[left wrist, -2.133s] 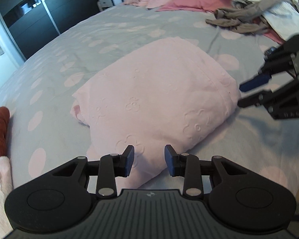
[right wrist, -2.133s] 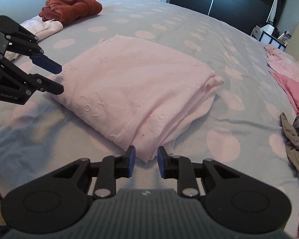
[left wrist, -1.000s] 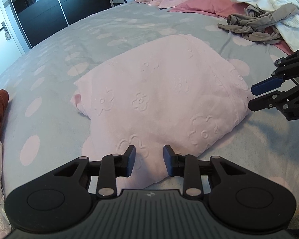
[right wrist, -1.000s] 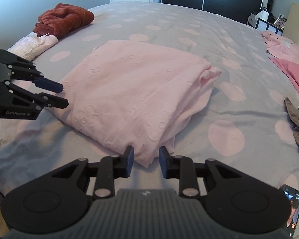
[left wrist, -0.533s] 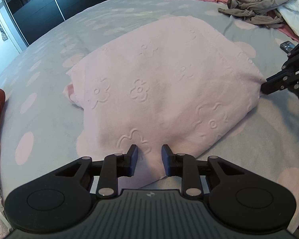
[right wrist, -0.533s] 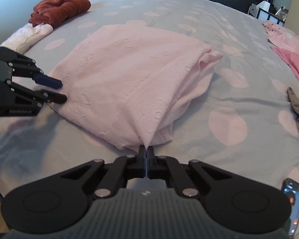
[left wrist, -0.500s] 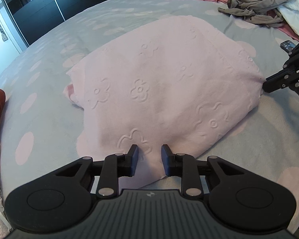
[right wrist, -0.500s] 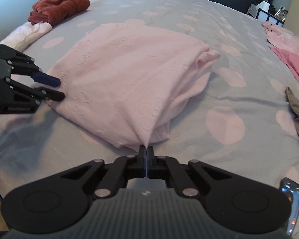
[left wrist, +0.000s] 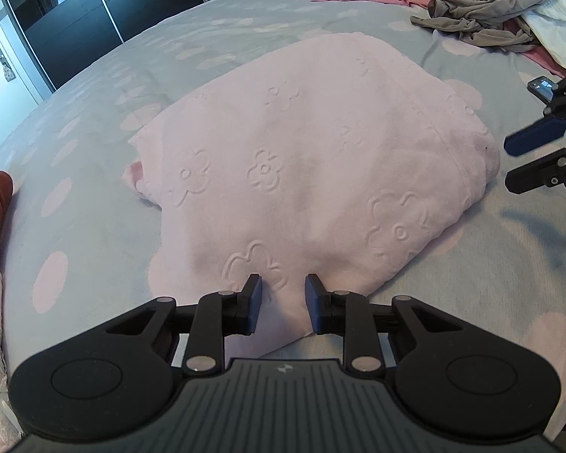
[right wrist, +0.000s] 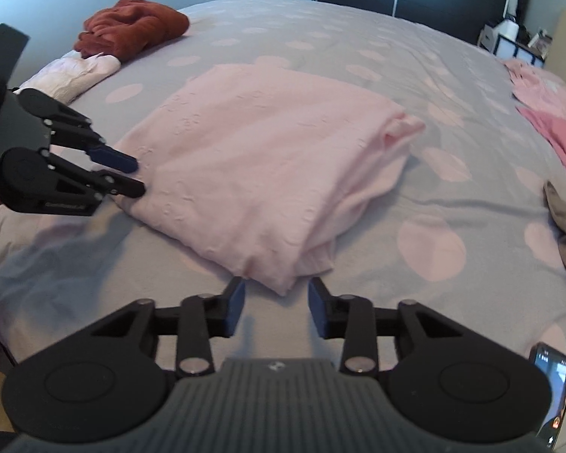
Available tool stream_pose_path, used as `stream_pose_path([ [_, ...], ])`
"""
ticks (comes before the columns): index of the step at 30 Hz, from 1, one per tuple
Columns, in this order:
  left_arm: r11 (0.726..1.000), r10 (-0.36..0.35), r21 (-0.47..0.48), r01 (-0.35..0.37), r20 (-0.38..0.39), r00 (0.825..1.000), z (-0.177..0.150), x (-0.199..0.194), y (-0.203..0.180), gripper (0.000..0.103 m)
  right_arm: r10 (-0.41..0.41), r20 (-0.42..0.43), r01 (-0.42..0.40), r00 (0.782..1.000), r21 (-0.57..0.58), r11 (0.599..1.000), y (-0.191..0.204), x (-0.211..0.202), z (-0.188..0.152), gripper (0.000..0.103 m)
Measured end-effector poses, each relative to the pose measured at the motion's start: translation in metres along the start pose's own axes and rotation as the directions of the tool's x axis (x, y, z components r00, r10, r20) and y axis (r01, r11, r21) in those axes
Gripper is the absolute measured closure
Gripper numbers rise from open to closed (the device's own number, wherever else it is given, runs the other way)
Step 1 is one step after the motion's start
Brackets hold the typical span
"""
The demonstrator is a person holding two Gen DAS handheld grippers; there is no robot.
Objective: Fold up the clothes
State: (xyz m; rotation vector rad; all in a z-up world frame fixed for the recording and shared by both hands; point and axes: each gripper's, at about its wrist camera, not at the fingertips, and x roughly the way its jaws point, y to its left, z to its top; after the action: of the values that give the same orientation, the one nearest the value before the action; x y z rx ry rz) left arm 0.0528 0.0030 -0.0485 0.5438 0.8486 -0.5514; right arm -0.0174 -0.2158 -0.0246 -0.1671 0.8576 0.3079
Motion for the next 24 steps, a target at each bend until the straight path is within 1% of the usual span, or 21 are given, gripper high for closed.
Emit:
stream_pose_path([
  [1, 1.0, 0.0, 0.001, 0.0, 0.0, 1.0, 0.0, 0.0, 0.0, 0.079, 0.009, -0.001, -0.009, 1.0, -0.009, 1.0, 0.004, 0.0, 0.001, 0.083],
  [4, 1.0, -0.002, 0.0, 0.002, 0.0, 1.0, 0.0, 0.001, 0.001, 0.079, 0.005, -0.01, -0.005, 1.0, -0.02, 1.0, 0.008, 0.008, 0.004, 0.083],
  [6, 1.0, -0.002, 0.004, 0.002, 0.0, 1.0, 0.001, 0.001, 0.0, 0.079, 0.013, -0.016, -0.012, 1.0, 0.016, 1.0, 0.003, 0.017, 0.006, 0.08],
  [10, 1.0, -0.002, 0.006, 0.002, 0.001, 1.0, 0.001, 0.002, -0.001, 0.079, 0.05, -0.03, -0.048, 0.998, 0.085, 0.995, -0.005, 0.034, 0.008, 0.081],
  [11, 1.0, -0.001, 0.008, 0.001, 0.0, 1.0, 0.002, 0.003, -0.002, 0.079, 0.048, -0.034, -0.045, 0.998, 0.084, 0.995, -0.005, 0.037, 0.008, 0.088],
  [12, 1.0, -0.001, 0.01, 0.001, 0.0, 1.0, 0.002, 0.003, -0.002, 0.079, 0.035, -0.039, -0.033, 0.999, 0.071, 0.997, -0.003, 0.039, 0.008, 0.1],
  [17, 1.0, -0.015, -0.009, 0.015, 0.002, 1.0, 0.0, 0.003, 0.002, 0.079, -0.018, -0.043, 0.018, 0.999, 0.006, 1.0, 0.003, 0.028, 0.006, 0.102],
  [18, 1.0, -0.014, -0.009, 0.014, 0.0, 1.0, 0.0, 0.004, 0.002, 0.079, -0.022, -0.039, 0.023, 0.999, 0.011, 1.0, 0.001, 0.025, 0.005, 0.103],
  [24, 1.0, -0.007, -0.001, 0.007, -0.003, 1.0, 0.0, 0.005, 0.001, 0.079, -0.021, 0.01, 0.019, 1.0, 0.135, 0.991, -0.024, 0.009, 0.002, 0.103],
])
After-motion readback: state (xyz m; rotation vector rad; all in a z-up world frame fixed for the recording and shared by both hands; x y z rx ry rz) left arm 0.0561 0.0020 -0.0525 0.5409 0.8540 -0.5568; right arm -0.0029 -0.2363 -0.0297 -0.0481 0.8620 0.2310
